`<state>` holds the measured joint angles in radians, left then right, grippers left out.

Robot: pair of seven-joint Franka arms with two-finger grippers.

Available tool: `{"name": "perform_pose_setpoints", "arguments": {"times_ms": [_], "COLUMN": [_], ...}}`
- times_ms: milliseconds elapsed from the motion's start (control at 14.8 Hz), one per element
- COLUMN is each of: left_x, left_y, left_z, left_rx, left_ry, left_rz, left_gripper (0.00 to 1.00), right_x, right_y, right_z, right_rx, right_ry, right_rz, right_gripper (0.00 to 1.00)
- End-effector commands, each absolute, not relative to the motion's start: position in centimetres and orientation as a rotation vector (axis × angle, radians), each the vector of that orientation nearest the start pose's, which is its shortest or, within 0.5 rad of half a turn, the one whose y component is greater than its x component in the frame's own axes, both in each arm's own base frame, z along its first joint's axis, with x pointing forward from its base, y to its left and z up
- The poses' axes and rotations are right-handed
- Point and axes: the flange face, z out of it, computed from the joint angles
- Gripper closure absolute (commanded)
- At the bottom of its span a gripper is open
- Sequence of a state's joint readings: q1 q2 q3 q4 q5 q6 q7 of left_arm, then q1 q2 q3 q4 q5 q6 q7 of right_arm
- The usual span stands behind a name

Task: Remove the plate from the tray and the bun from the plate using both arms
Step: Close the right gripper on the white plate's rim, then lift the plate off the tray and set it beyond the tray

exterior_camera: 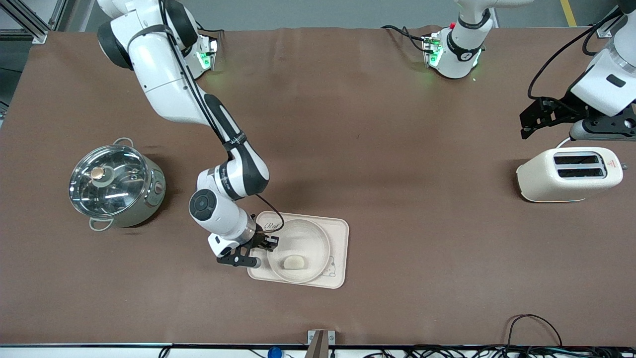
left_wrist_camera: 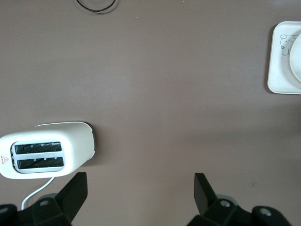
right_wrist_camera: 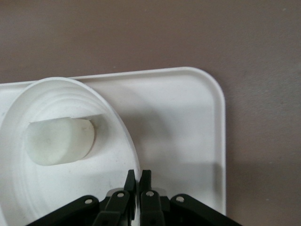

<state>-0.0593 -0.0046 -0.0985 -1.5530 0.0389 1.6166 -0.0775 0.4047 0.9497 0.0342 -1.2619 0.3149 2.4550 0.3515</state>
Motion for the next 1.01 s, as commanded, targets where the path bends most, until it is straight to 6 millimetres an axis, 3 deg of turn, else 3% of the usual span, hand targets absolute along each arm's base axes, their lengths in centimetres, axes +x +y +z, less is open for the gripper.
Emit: {"name": "perform_pose_setpoints", "arguments": {"times_ms": [0,270,607,742,945], "left_x": [55.1,55.1,55.1,55.1,55.1], "left_y": [-8.4,-8.4,-8.4,-8.4,-8.3], "left_z": [64.4,64.4,64.4,64.4,64.4], "left_rx": [-3.107,-3.107,-3.107,-3.107,-3.107], "left_ry": [0.143,0.143,0.143,0.143,0.143], "left_rz": [-0.106,-0.106,-0.106,-0.106,-0.106], "left_gripper": [0.0,0.0,0.0,0.0,0.0], "right_x": [70.5,66.0,57.4,54.3,49.0], "right_y": [31.9,34.2,33.5,33.0,34.8], "right_z": [22.8,25.8,27.7,27.5,24.5], "right_rx": [-2.719,-2.727,-2.782,-2.806,-2.812], "right_ry": [0.221,0.134,0.083,0.063,0.004], "right_rz": [-0.138,-0.013,0.09,0.114,0.101], "right_gripper": [1.0,1.0,1.0,1.0,1.0]}}
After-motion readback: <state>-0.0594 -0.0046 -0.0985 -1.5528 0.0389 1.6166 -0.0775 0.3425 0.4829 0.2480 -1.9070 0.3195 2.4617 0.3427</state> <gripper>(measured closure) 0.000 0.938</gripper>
